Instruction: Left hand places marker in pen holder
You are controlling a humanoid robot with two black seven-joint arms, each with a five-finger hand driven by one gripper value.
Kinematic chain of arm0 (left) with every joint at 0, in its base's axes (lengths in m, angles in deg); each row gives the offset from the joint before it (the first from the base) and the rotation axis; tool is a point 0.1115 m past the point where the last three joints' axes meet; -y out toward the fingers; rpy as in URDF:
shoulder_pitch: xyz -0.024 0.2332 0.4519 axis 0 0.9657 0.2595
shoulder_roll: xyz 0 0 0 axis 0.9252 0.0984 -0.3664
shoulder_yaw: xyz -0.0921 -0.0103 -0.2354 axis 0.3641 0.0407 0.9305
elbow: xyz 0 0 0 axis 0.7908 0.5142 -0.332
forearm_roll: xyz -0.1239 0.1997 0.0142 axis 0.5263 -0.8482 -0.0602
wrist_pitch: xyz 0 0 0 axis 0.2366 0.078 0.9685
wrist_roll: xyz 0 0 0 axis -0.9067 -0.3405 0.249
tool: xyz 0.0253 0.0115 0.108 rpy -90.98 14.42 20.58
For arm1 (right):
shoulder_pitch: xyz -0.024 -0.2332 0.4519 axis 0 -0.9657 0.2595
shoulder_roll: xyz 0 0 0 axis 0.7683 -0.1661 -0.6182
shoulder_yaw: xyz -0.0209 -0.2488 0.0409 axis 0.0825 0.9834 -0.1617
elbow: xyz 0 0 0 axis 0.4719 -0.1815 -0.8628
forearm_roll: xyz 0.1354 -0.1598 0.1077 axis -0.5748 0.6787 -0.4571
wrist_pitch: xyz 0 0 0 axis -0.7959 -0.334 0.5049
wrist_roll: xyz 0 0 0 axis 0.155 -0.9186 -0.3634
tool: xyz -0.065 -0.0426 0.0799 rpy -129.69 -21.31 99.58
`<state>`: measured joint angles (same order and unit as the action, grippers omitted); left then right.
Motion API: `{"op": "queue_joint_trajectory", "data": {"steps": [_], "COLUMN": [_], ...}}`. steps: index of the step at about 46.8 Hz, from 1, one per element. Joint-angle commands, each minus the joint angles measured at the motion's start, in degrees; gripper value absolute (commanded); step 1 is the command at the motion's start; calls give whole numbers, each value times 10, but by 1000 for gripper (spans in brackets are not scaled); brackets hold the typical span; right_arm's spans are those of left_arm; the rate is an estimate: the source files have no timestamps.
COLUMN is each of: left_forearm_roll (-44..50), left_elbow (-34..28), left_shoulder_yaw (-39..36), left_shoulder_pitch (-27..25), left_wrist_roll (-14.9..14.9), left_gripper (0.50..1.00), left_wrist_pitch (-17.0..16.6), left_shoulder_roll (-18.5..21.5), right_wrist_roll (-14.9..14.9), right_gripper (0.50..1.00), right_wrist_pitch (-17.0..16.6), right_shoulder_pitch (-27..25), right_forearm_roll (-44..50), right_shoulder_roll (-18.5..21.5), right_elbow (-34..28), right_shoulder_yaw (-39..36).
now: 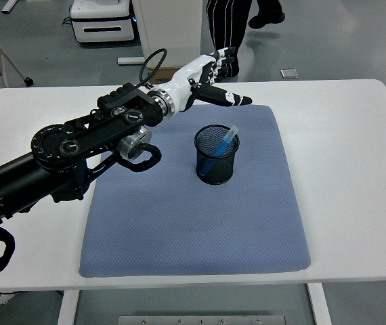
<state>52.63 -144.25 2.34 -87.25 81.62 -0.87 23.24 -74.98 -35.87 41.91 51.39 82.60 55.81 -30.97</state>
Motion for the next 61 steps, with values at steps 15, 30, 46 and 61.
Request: {"op": "queue_joint_trajectory", "data": {"steps": [15, 30, 46, 61], "left_forearm_roll": [30, 105, 281, 335], "left_elbow": [6, 77, 111, 203], "left_shoulder_yaw": [138, 142, 168, 187], "left_shoulder_pitch": [89, 135, 161, 199], "left_wrist_roll": [22, 160, 212, 238], "left_gripper": [1000, 1000, 1000, 1000], "left_wrist_pitch": [-2, -4, 6, 131], "left_shoulder_roll": [1, 3, 29, 23], "right_wrist_roll": [0, 0, 0, 0], "right_gripper": [1000, 1000, 1000, 1000], "right_wrist_pitch": [0, 0, 0, 0], "right_shoulder_pitch": [0, 0, 0, 0], "right_forearm_roll": [0, 0, 0, 1], "right_shoulder_roll": [0, 0, 0, 0], "right_elbow": [0, 0, 0, 0], "right_shoulder_yaw": [0, 0, 0, 2]}}
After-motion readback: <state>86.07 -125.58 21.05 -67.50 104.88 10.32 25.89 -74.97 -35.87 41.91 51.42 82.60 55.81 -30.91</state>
